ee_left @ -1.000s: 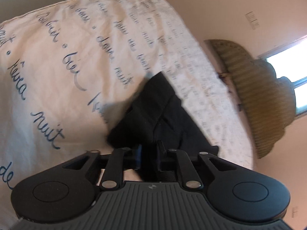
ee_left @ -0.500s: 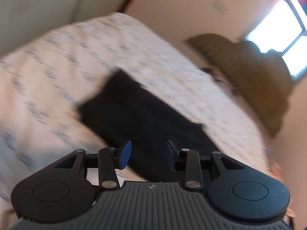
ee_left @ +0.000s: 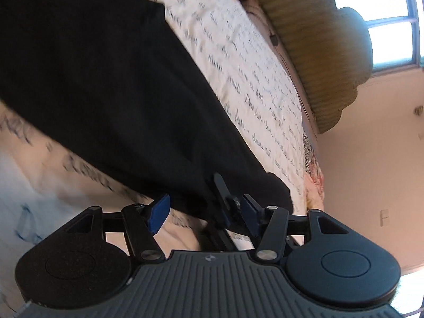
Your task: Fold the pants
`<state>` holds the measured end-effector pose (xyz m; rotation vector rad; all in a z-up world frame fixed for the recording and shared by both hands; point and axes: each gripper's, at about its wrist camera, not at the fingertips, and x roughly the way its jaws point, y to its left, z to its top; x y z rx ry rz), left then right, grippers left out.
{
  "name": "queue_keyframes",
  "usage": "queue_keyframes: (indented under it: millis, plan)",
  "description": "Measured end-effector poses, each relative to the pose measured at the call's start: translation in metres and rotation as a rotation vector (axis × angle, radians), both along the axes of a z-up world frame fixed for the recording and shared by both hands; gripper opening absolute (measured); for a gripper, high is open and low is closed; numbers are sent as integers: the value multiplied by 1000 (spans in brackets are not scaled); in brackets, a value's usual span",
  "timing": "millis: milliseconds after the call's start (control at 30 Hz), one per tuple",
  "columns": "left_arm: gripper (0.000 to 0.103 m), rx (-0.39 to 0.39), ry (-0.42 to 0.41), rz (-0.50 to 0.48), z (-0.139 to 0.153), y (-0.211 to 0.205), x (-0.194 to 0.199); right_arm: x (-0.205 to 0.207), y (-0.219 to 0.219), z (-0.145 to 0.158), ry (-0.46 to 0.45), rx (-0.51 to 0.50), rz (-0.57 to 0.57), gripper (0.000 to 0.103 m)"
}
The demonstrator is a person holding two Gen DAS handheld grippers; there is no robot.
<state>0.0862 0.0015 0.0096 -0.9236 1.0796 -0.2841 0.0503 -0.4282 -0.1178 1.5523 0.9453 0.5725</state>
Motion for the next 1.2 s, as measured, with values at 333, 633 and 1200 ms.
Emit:
queue_keyframes:
  millis: [333, 633, 1200]
  plan:
    - [65, 83, 98, 227, -23, -10, 8, -12, -12, -13, 5, 44, -25, 8]
    - [3, 252, 92, 413, -21, -27, 2, -26, -15, -17, 32, 3, -57, 12]
    - [8, 185, 110, 340, -39, -13, 27, -41, -172, -15, -67, -13, -652, 30]
